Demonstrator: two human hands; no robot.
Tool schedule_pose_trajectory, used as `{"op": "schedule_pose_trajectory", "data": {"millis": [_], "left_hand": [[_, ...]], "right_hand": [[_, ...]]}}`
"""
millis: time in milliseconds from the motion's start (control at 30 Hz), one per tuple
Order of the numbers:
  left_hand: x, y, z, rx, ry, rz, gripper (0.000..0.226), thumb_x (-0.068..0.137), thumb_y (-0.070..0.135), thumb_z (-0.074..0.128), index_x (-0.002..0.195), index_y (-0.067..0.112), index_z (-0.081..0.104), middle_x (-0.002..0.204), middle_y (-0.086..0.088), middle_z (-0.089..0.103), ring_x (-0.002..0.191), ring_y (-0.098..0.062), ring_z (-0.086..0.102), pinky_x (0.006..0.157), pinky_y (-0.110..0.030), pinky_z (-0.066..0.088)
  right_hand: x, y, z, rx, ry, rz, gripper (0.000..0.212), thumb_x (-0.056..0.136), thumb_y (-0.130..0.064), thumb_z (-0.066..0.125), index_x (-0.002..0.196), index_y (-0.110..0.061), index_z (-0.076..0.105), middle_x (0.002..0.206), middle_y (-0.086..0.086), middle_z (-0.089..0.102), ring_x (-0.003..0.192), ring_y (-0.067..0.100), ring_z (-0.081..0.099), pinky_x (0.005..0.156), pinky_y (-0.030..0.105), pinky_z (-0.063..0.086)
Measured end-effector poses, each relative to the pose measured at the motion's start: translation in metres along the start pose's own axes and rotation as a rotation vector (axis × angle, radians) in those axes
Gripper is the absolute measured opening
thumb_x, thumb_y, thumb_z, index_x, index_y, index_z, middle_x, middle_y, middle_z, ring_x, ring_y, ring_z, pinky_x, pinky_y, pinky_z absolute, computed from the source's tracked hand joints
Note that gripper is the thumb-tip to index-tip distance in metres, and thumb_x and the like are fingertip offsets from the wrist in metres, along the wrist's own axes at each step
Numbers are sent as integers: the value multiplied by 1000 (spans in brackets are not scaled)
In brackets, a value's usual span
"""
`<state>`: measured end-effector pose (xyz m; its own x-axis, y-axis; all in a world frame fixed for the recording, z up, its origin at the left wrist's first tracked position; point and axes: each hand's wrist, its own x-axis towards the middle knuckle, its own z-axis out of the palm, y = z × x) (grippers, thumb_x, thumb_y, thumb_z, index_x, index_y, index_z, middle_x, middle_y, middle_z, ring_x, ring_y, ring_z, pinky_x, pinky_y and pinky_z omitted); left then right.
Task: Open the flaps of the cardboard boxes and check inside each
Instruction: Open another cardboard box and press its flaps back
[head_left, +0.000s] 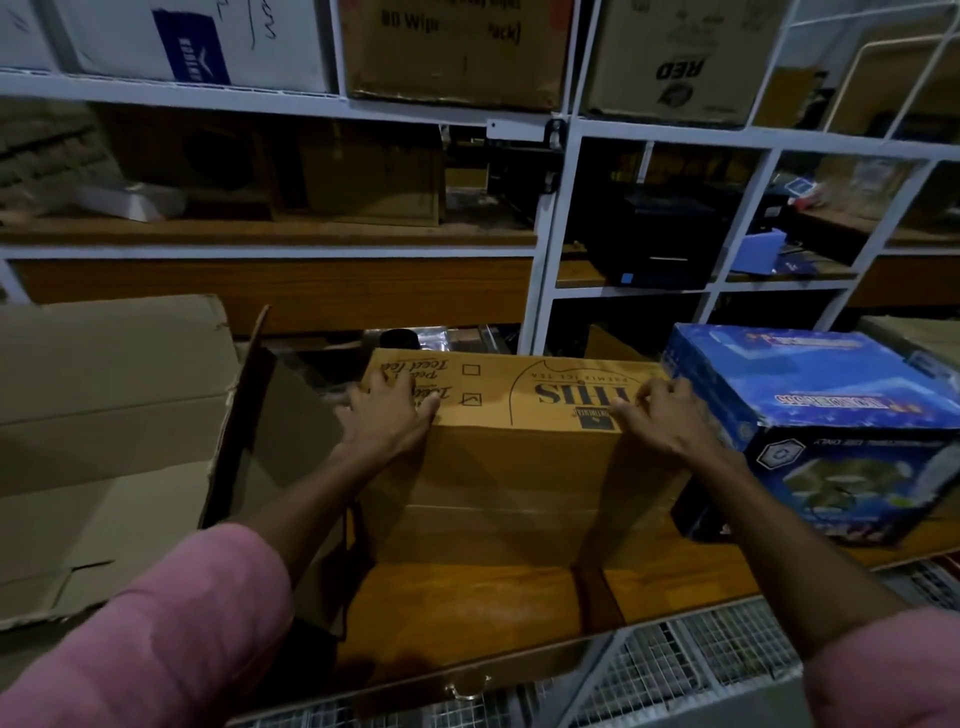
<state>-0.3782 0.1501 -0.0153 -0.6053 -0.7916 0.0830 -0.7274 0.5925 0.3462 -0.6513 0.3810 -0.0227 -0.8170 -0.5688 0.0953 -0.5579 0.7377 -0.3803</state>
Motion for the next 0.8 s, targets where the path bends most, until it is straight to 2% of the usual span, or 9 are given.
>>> {"op": "schedule_pose_trajectory", "data": {"millis": [67,133,267,400,500,567,700,800], "left_hand": [[11,2,0,-7,-14,3,64,97,66,40,145,24,38,158,-18,27,143,-49,26,114,-70,25],[24,3,1,13,-40,9,70,96,69,41,149,24,35,159,-16,25,144,-49,24,113,-69,27],[50,5,5,65,-91,29,77,93,75,39,153,28,30,165,-9,13,145,-50,17,112,-70,26],[75,5,4,93,-155,37,84,92,80,32,159,33,13,170,-1,-10,148,-51,8,111,-71,22],[92,1,7,114,-184,13,88,89,83,27,161,35,8,170,-1,-6,148,-53,10,112,-69,27],[99,-1,10,124,-197,5,89,88,85,23,161,36,7,170,-1,-2,148,-54,10,112,-70,27],[104,-4,13,124,-194,3,89,88,86,22,160,36,10,169,-3,6,147,-52,13,110,-72,26],[99,-9,14,102,-154,26,87,89,84,24,160,34,15,167,-7,12,145,-52,17,108,-71,28]], "right_hand": [[7,-6,-4,-41,0,-10,64,88,-74,42,125,-22,49,150,12,31,133,41,37,107,64,29],[18,-9,-4,-55,-5,-19,65,88,-75,42,125,-21,49,152,11,30,133,41,38,106,63,30],[42,-8,4,-41,-46,15,91,73,-89,30,135,-23,41,150,10,32,131,41,40,105,62,38],[68,-5,9,-26,-61,26,96,75,-90,32,144,-23,32,155,9,27,136,44,35,107,64,35],[85,-3,10,-26,-99,47,101,78,-88,37,152,-22,22,160,13,22,141,47,27,110,67,30],[95,-3,8,-13,-130,53,105,74,-90,38,151,-22,21,158,14,27,140,47,29,110,65,29],[105,0,6,37,-137,43,114,59,-96,39,146,-24,28,150,15,39,134,43,38,109,59,32],[106,5,5,71,-130,16,104,59,-92,47,141,-28,37,147,11,37,130,40,39,105,58,37]]}}
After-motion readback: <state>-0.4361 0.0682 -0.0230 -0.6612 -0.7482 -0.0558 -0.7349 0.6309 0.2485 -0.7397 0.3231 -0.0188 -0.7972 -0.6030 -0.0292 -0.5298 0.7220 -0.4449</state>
